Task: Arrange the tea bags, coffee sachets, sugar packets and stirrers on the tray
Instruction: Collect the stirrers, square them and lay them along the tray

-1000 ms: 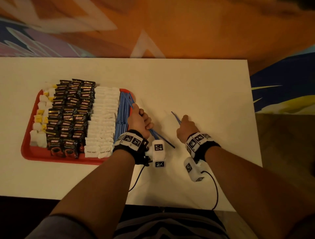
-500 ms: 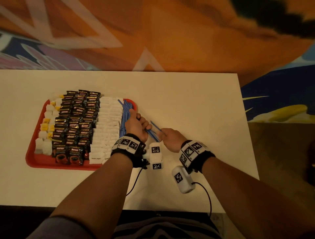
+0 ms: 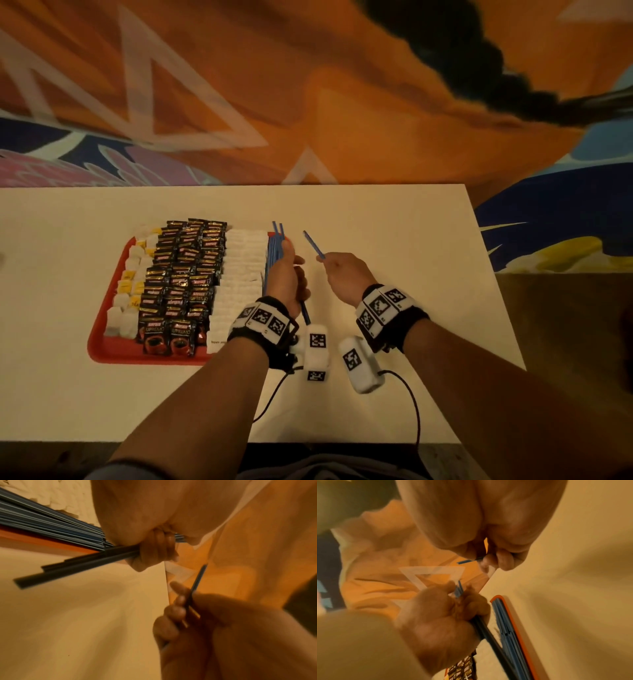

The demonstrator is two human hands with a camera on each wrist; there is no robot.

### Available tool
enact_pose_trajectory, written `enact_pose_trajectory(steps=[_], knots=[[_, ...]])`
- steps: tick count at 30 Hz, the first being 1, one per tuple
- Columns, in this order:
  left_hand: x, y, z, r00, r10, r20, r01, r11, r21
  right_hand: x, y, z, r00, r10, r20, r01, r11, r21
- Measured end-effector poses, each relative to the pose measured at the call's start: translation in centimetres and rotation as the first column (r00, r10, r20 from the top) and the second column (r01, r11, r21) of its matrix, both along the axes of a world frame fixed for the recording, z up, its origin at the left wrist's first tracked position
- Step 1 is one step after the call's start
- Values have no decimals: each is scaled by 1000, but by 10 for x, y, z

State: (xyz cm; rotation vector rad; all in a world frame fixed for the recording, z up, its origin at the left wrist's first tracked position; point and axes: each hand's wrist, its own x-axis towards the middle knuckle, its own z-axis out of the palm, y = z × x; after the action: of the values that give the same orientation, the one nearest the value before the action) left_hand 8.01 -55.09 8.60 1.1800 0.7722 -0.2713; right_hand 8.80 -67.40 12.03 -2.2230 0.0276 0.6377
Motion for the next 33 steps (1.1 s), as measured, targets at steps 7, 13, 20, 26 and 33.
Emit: enact_pose_trajectory(steps=[7, 13, 20, 26, 33], knots=[[4, -1, 30, 980, -159, 116, 153, 986, 62, 3, 27, 32, 982, -106, 157, 92, 991, 96], [15, 6, 66, 954, -188, 235, 151, 974, 166, 8, 31, 70, 951, -95, 293, 78, 994, 71], [49, 20, 142, 905, -127, 405, 87, 989, 117, 11, 32, 136, 901, -96, 423, 6, 978, 210], [76, 31, 238, 784, -59, 618, 76, 997, -2, 23, 23, 192, 943, -90, 319, -6, 958, 288], [83, 33, 340, 585, -178, 791, 291, 957, -1, 31, 45, 264, 998, 61, -20, -39, 815, 578]])
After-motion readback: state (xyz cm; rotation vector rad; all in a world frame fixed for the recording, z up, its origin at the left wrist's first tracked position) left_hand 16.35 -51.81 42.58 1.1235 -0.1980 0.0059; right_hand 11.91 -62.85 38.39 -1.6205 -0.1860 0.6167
